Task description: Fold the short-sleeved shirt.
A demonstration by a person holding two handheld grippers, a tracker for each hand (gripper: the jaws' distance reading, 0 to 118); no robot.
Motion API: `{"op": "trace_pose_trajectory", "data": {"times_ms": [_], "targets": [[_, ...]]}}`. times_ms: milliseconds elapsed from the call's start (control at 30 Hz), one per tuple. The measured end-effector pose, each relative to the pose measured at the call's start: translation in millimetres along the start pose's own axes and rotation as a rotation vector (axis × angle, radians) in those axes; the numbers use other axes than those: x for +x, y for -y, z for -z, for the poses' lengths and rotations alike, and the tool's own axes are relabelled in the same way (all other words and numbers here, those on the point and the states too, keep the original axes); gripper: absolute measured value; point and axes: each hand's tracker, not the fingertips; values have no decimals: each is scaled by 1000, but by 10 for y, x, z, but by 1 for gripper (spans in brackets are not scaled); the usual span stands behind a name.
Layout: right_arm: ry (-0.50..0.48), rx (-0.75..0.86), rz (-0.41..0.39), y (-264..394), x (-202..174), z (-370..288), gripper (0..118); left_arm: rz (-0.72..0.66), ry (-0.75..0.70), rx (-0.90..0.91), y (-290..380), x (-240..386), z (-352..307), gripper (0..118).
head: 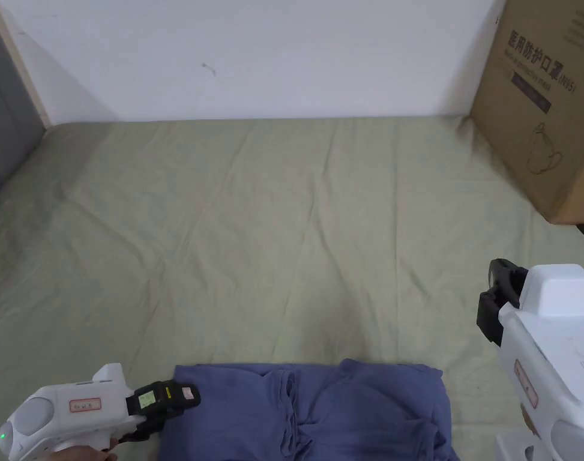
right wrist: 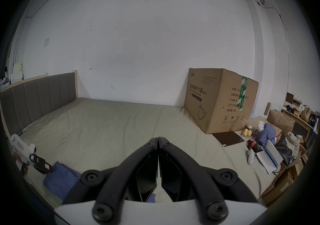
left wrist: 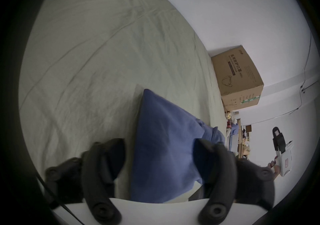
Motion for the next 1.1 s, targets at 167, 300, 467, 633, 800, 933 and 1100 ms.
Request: {"op": "trace_pose_trajectory", "data": {"times_ms": [167,300,467,633,800,933,1100], "targets": [[4,-18,-9,22,31,22,0,13,5,-60,189,29,275,20],[8,-23,-10,15,56,31,0,48,-12,-33,171,15,236,12],[5,-10,-13,-40,37,18,0,173,-100,-14,153,243,116,9],[-12,12,-13,-127,-34,-43,0,206,-139,11,117,402,-196,8],[-43,35,-12,-155,-86,-83,0,246,-238,63,-38,353,-691,8],[-59,49,-10,-165,-76,-127,0,257,-302,102,-6,616,-991,8],[-60,62,-9,-170,-26,-167,0,279,-344,110,-32,1074,-1024,8]]}}
